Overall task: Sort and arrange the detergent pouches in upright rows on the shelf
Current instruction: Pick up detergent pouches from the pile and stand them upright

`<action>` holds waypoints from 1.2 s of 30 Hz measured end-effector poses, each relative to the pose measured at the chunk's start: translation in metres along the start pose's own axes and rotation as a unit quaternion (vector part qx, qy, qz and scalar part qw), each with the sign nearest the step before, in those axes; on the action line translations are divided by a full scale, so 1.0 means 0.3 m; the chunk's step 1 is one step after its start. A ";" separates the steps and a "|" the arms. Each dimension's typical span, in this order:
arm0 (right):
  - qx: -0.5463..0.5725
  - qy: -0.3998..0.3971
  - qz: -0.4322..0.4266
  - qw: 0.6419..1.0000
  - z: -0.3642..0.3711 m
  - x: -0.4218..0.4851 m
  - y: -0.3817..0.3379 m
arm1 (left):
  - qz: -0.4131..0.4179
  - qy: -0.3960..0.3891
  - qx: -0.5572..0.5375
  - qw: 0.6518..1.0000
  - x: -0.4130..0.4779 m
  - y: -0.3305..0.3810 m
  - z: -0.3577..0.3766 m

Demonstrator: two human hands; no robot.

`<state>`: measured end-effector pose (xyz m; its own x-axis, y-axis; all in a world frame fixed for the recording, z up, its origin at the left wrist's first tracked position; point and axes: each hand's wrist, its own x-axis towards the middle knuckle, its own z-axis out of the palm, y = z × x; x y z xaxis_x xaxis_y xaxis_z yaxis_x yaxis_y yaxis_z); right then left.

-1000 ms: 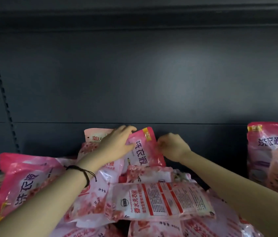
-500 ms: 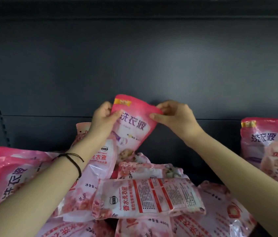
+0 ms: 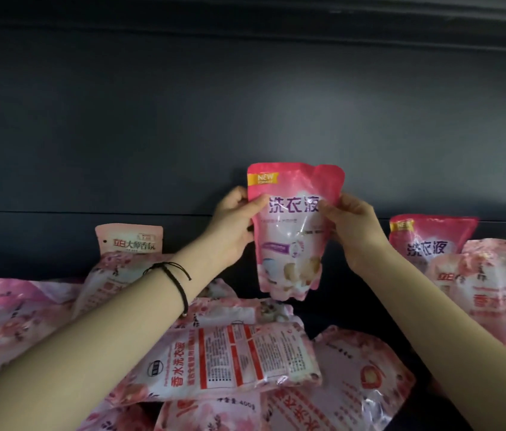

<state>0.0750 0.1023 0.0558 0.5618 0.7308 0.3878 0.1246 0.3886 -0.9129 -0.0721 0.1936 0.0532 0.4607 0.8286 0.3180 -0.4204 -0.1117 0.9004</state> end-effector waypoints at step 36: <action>0.059 0.051 0.167 0.983 -0.104 -0.022 0.186 | -0.025 -0.131 0.337 0.932 -0.011 -0.132 0.066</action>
<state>0.1036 0.1017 -0.0016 0.6349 0.7711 0.0485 -0.1736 0.2036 -0.9635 -0.0415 0.1845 0.0223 0.6793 0.6889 0.2531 0.1515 -0.4690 0.8701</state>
